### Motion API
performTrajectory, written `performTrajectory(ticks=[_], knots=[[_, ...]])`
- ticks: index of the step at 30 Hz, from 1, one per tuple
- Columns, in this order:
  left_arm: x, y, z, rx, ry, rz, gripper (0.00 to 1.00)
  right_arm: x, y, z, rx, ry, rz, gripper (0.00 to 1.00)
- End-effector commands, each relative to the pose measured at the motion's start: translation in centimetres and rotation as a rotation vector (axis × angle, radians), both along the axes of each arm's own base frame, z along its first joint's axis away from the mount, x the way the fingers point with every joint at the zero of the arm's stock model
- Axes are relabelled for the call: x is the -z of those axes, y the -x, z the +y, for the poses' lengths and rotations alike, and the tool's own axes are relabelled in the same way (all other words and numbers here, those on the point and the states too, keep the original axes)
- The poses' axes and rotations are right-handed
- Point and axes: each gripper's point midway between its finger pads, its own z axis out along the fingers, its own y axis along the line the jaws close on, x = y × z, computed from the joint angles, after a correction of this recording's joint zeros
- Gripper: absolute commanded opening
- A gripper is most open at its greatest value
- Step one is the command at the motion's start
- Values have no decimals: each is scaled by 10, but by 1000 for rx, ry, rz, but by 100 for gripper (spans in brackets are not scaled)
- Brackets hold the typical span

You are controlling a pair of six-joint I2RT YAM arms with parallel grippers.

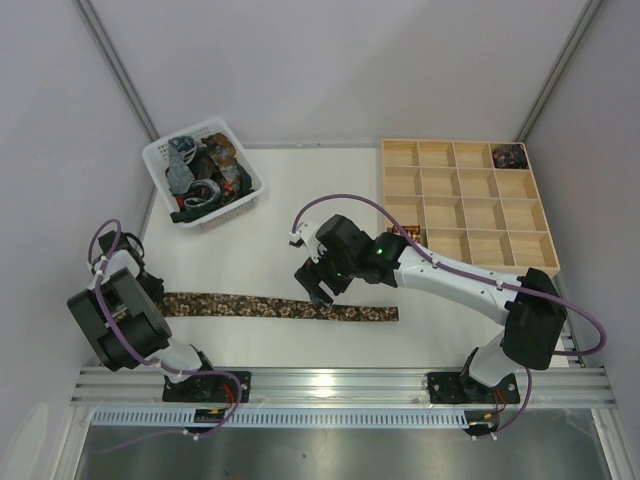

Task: Roll the ties
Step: Flatten the tie

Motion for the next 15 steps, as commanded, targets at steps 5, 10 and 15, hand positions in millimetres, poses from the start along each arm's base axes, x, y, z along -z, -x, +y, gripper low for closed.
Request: performTrajectory(ticks=[5, 10, 15], knots=[[-2, 0, 12, -18, -50, 0, 9, 0, 0, 4, -1, -17, 11, 83], [-12, 3, 9, -29, -57, -18, 5, 1, -1, 7, -5, -21, 14, 83], [-28, 7, 15, -47, -101, -15, 3, 2, -1, 8, -8, -23, 17, 83]])
